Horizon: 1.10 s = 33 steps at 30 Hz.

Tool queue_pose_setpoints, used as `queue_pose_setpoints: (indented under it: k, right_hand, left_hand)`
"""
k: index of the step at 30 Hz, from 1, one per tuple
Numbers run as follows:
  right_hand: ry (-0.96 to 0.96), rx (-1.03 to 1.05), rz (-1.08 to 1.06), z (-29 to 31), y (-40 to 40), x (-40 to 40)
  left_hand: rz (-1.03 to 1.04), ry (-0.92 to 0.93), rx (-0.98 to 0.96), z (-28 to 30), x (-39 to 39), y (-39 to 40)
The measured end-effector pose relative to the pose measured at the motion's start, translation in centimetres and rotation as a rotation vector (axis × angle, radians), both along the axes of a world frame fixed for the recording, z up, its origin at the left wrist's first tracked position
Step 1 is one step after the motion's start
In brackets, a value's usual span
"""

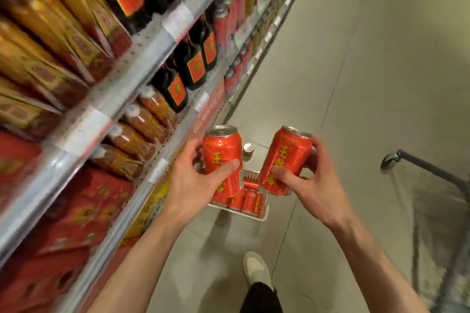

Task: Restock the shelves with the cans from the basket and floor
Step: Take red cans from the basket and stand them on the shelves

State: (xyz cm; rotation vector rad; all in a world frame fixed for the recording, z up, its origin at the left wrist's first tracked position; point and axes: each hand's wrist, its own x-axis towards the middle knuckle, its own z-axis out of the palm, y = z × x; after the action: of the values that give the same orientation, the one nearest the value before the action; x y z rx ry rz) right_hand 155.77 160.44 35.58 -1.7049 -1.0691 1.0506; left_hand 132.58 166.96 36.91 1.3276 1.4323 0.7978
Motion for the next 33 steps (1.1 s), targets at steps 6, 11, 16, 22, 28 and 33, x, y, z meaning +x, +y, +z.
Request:
queue_pose_setpoints:
  k: [6,11,16,22,28,33]
  right_hand:
    - [-0.007,0.122,0.113,14.0,0.0,1.6]
    - [0.031,0.216,0.223,23.1,0.3,0.0]
    - [0.041,0.306,0.332,29.1,-1.2,-3.8]
    - [0.047,0.381,0.468,31.8,-5.8,-11.4]
    - [0.067,0.412,0.556,33.1,-13.8,-21.8]
    - [0.076,0.433,0.676,34.3,-20.3,-31.0]
  left_hand:
    - [0.071,-0.071,0.113,13.9,1.8,-3.4]
    - [0.205,-0.117,0.209,23.0,-0.3,-6.6]
    - [0.333,-0.114,0.336,29.0,-5.6,-11.7]
    - [0.526,-0.044,0.433,32.4,-14.4,-21.2]
    - [0.712,-0.037,0.493,34.2,-24.3,-33.2]
    - [0.848,-0.039,0.514,35.4,-32.3,-43.1]
